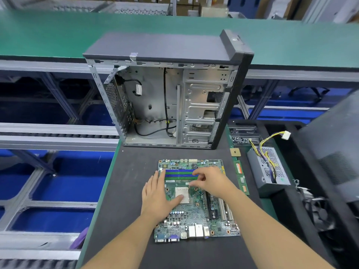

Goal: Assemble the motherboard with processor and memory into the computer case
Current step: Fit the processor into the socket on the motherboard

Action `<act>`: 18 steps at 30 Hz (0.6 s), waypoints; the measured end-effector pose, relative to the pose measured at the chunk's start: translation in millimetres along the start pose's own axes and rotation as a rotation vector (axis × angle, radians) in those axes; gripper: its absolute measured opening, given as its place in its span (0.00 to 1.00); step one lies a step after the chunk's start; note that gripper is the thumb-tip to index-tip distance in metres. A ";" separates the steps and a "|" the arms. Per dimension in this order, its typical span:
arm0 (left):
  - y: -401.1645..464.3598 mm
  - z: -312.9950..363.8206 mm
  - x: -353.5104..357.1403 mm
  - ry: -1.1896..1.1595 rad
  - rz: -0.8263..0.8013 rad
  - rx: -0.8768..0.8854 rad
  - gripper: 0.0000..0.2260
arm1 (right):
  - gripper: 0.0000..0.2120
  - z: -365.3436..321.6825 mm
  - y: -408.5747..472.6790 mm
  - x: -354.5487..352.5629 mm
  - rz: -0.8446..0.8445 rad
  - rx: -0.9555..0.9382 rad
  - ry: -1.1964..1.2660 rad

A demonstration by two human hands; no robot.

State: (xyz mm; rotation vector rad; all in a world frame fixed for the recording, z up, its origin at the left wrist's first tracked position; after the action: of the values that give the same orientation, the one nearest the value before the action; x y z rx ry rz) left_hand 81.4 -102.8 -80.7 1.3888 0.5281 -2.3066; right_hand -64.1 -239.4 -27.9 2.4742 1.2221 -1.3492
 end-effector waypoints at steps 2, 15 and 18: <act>1.7 8.3 -5.9 0.046 0.044 0.018 0.47 | 0.15 8.1 -1.8 -21.3 0.128 0.032 0.066; 28.7 47.1 -11.6 0.110 0.019 0.126 0.38 | 0.16 98.1 25.0 -103.7 0.310 0.383 -0.470; 29.2 47.4 -13.7 0.093 0.033 0.138 0.38 | 0.13 106.2 43.2 -100.9 0.195 0.336 -0.598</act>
State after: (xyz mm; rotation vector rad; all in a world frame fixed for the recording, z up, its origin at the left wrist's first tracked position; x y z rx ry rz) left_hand 67.0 -149.8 -51.2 1.5638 0.3763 -2.2987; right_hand -137.3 -373.4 -31.5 2.0285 0.6465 -2.1474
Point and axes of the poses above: each hand's wrist, its own y-axis towards the middle knuckle, its own x-axis out of the palm, z = x × y, the point moved 10 cm from there along y, towards the middle knuckle, and after that the axes turned 1 degree about x, right-handed, at the moved point
